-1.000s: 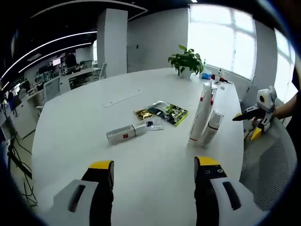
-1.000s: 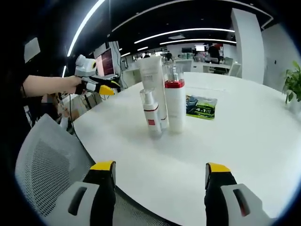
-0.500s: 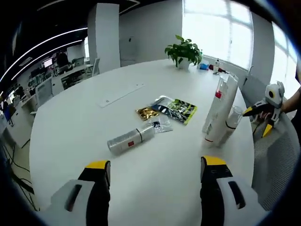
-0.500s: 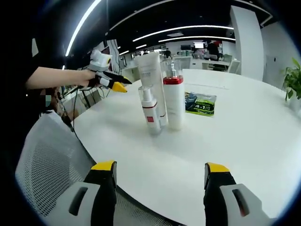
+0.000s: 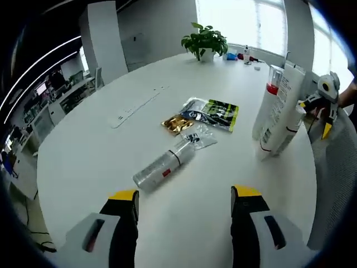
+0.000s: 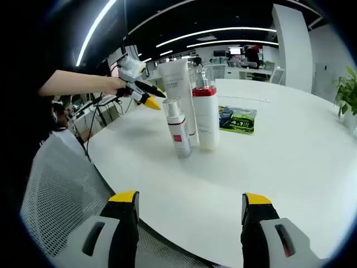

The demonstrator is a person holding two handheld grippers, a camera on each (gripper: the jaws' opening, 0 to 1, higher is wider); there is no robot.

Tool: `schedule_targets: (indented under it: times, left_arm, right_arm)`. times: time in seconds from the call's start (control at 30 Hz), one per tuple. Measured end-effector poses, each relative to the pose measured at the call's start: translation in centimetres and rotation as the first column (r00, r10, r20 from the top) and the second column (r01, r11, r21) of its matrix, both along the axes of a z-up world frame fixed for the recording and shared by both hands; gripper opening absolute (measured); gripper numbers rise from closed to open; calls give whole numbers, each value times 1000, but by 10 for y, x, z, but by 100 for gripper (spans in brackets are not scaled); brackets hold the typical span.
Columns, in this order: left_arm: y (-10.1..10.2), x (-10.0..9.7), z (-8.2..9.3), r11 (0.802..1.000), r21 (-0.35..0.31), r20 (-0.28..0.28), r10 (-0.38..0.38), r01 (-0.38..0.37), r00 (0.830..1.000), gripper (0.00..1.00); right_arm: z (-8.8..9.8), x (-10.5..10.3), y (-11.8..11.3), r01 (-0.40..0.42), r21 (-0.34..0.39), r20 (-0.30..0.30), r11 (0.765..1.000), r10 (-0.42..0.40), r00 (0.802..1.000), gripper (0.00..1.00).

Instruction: Arrange the skincare products in the storage area until every visible bottle or jar stands upright without overlapping.

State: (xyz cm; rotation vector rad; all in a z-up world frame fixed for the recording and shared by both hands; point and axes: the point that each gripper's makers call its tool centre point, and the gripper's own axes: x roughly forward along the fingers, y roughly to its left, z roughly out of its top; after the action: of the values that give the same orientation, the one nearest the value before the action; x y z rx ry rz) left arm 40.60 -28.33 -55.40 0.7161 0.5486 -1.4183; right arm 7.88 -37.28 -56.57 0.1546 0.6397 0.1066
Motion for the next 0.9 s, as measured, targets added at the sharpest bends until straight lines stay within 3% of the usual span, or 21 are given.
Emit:
schedule_targets:
  times: [0.37, 0.43, 0.5, 0.9]
  left_arm:
    - [-28, 36, -19, 989, 109, 77, -108, 100, 991, 59]
    - [-30, 34, -20, 983, 136, 84, -139, 127, 987, 57]
    - [-37, 45, -26, 975, 167, 95, -161, 144, 982, 55]
    - [-48, 47, -53, 933, 280, 92, -261, 227, 961, 40]
  right_arm:
    - [-1, -1, 1, -5, 2, -10, 1000, 5, 1000, 79]
    - [-1, -1, 1, -5, 5, -11, 1000, 6, 1000, 79]
    - [-2, -2, 0, -5, 5, -14, 1000, 5, 1000, 78]
    - [-4, -3, 0, -8, 0, -25, 1000, 8, 1000, 78]
